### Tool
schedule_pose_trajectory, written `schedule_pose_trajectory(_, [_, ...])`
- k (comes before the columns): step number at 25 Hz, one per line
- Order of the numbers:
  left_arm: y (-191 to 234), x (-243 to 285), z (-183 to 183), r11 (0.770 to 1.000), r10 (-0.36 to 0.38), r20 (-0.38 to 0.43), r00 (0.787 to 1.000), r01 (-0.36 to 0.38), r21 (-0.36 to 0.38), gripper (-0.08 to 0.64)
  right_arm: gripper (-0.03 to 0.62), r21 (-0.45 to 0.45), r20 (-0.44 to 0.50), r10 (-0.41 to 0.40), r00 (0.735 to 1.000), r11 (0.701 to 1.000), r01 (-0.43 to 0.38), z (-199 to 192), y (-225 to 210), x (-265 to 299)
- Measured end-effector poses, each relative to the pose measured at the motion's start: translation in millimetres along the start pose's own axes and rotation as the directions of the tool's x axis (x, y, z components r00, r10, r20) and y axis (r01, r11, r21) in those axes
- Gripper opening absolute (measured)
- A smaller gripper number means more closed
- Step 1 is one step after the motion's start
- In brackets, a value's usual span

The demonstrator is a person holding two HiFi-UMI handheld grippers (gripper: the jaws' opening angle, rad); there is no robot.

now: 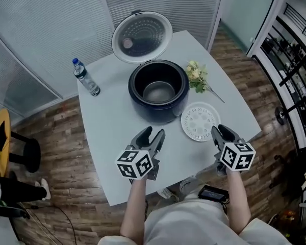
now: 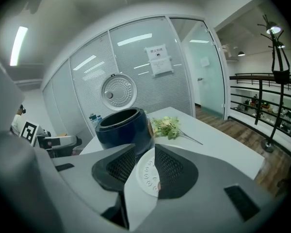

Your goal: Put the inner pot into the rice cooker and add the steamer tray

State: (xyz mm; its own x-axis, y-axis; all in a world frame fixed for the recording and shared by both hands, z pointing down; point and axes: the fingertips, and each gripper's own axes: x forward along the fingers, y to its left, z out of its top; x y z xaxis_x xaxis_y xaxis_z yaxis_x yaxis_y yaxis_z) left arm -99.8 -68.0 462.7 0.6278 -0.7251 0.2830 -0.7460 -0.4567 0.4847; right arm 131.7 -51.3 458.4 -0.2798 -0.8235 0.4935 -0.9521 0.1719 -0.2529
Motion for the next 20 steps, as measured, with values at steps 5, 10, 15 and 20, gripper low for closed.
schedule_pose_trajectory(5, [-7,30,-31,1.0,0.003,-0.074,0.997,-0.003,0.005,0.229,0.132,0.018,-0.026,0.014,1.0,1.0,-0.013,0,-32,24])
schedule_pose_trajectory(10, [-10,66,-55,0.998,0.038,-0.099,0.994,-0.042,-0.036,0.229,0.132,0.032,-0.083,0.035,0.996,0.999,-0.032,-7,-71,50])
schedule_pose_trajectory(15, [-4,96,-80,0.991,0.073,-0.128,0.989,-0.086,-0.103,0.229,0.132,0.056,-0.141,0.067,0.988,0.997,-0.059,-21,-104,78])
schedule_pose_trajectory(20, [6,124,-106,0.979,0.106,-0.178,0.978,-0.134,-0.152,0.229,0.132,0.07,-0.198,0.082,0.977,0.995,-0.069,-36,-133,102])
